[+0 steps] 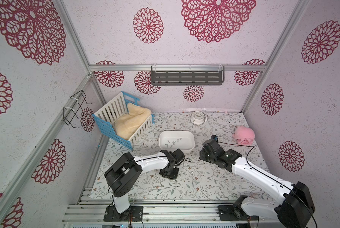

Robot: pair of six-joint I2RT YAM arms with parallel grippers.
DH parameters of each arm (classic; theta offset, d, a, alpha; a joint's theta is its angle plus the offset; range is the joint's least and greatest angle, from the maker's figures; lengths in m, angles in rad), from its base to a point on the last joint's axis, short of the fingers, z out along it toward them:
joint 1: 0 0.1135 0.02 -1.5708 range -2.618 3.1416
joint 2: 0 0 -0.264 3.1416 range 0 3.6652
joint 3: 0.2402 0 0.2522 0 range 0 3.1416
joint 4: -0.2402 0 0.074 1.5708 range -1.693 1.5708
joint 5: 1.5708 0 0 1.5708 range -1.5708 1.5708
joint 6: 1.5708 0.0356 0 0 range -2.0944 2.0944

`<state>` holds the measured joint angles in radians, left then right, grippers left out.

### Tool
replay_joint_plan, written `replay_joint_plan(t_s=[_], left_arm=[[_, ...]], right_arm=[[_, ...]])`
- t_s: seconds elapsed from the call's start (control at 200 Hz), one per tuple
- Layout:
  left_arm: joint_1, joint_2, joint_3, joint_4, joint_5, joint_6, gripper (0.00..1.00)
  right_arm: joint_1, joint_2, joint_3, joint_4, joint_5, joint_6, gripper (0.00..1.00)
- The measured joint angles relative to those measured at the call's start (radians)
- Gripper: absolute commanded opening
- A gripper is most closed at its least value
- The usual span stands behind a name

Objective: Put the screws on the desktop into the storage box
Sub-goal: Pick up the screw from the center of the board.

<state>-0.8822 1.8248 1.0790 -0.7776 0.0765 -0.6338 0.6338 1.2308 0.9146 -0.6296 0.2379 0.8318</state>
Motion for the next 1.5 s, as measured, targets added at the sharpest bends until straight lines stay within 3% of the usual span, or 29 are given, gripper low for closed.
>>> replay_joint_plan(t_s=[0.625, 0.946, 1.171, 1.501], left_arm=[[-0.012, 0.010, 0.029, -0.045, -0.059, -0.011, 0.07], [-0.018, -0.007, 0.071, -0.139, -0.090, 0.002, 0.05], [0.027, -0.100, 0.204, -0.213, -0.093, 0.037, 0.04], [0.222, -0.093, 0.531, -0.314, -0.113, 0.134, 0.03]], right_arm=[[0.000, 0.012, 0.000, 0.001, -0.003, 0.000, 0.45], [0.000, 0.012, 0.000, 0.002, -0.004, 0.000, 0.45], [0.000, 0.012, 0.000, 0.004, -0.005, 0.000, 0.45], [0.000, 0.021, 0.013, 0.011, -0.011, -0.004, 0.45]])
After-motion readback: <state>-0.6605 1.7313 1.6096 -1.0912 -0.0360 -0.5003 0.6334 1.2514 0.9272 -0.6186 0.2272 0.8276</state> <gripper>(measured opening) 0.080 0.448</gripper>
